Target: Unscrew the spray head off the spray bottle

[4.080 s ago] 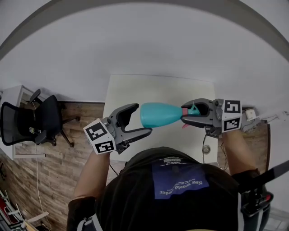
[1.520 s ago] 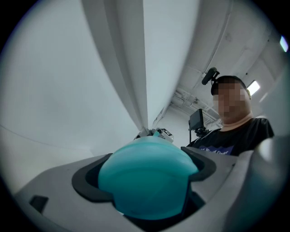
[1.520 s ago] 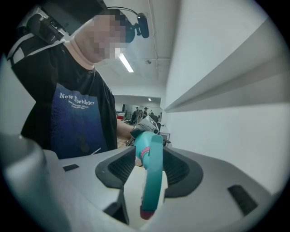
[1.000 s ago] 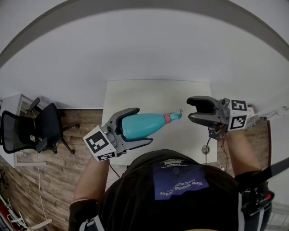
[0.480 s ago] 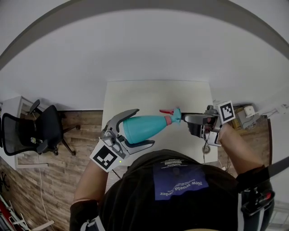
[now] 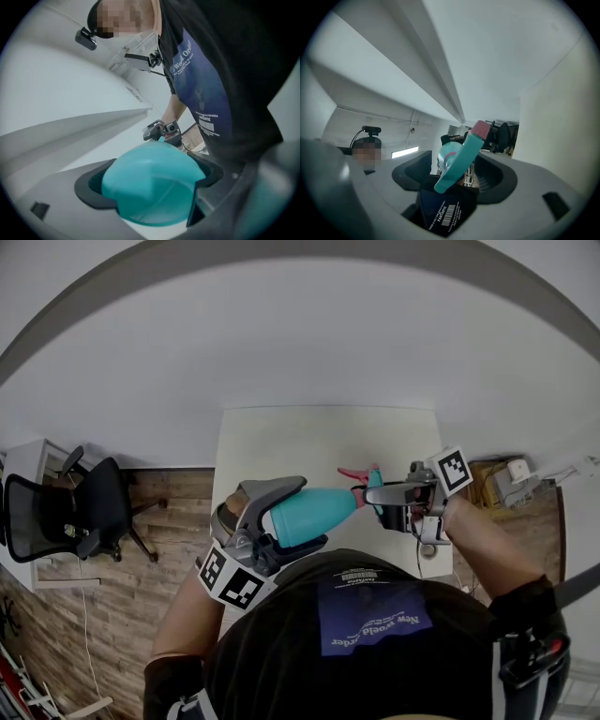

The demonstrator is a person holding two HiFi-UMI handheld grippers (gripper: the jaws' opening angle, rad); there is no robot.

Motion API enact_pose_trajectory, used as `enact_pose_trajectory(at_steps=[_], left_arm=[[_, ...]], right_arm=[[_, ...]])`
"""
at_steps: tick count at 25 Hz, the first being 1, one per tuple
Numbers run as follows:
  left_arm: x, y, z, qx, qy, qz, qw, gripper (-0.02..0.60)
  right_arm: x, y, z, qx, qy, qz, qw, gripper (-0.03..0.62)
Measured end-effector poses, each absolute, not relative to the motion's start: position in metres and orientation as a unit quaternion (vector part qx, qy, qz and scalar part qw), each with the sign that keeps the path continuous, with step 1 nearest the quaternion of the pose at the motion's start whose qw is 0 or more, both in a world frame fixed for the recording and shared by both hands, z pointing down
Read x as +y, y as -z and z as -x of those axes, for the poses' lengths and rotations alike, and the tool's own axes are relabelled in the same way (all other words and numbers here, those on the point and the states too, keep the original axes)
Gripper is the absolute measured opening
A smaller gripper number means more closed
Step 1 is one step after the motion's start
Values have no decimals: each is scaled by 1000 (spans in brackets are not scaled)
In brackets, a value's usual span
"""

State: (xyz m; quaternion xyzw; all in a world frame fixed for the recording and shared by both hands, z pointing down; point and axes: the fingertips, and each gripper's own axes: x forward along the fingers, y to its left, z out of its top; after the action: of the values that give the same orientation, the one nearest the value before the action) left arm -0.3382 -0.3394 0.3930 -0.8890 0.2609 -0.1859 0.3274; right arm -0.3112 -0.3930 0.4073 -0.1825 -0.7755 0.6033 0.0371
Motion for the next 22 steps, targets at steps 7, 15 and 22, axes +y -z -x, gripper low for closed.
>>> enact_pose_trajectory(at_steps=[7,15,22], left_arm=[[-339,-393,340,257,162,909,285,474],[-347,-383,352,245,33,968,44,474],[-347,-394,358,163,-84,958,-220,474]], right_arm=[[-395,-408,310,-812,-557,169,41,124],[-387,-391,313,-911,-377,154,64,120],[-360,-363,310,-977,-85,173,85,120]])
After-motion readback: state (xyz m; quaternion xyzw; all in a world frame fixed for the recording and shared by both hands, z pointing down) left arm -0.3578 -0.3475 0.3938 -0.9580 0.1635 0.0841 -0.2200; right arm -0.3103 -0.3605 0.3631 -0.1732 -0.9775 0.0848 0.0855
